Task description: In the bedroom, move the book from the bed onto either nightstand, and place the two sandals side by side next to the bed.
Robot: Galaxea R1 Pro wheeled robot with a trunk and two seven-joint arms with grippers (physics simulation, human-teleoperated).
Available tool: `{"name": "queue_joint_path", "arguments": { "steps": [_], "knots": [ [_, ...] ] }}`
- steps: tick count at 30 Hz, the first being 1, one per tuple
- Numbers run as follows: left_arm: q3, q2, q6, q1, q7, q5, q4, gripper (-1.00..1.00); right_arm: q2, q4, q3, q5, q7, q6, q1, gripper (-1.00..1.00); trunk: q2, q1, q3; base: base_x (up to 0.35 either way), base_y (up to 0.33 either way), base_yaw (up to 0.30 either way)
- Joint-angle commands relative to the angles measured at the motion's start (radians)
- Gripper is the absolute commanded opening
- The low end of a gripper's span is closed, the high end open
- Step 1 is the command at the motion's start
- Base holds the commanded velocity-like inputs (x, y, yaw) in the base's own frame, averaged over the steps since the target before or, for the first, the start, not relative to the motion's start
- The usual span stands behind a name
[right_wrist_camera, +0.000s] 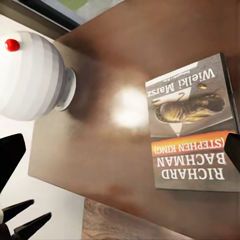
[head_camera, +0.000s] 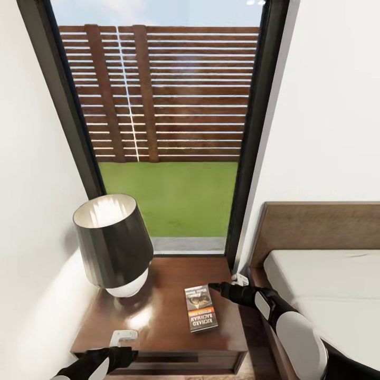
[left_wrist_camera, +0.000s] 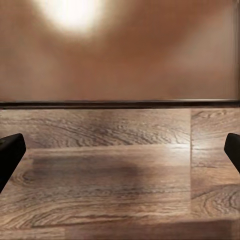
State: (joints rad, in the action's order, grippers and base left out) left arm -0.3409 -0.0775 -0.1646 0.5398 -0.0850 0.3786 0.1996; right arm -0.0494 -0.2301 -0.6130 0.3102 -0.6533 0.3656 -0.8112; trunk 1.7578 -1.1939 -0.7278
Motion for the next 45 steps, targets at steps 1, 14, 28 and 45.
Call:
{"name": "queue_joint_path", "arguments": {
  "steps": [1, 14, 28, 45],
  "knots": [
    [-0.006, -0.001, -0.005, 0.000, -0.001, 0.010, 0.002, 1.00, -0.001, -0.003, -0.008, 0.009, -0.005, 0.004, 0.000, 1.00, -0.007, 0.004, 0.002, 0.000, 0.000, 0.000],
    [-0.006, -0.001, -0.003, 0.001, -0.001, 0.010, 0.000, 1.00, -0.002, -0.003, -0.008, 0.009, -0.002, -0.038, 0.000, 1.00, -0.098, 0.054, 0.043, 0.000, 0.000, 0.000],
    [-0.006, -0.002, 0.000, 0.001, -0.001, 0.010, 0.000, 1.00, -0.009, 0.000, -0.005, 0.009, 0.007, -0.074, 0.000, 1.00, -0.196, 0.108, 0.087, 0.000, 0.000, 0.000],
    [-0.008, 0.000, 0.005, 0.001, 0.016, 0.009, 0.000, 1.00, -0.009, 0.003, -0.004, 0.010, 0.008, -0.114, 0.007, 1.00, -0.315, 0.173, 0.140, 0.000, 0.000, 0.000]
  ]
}}
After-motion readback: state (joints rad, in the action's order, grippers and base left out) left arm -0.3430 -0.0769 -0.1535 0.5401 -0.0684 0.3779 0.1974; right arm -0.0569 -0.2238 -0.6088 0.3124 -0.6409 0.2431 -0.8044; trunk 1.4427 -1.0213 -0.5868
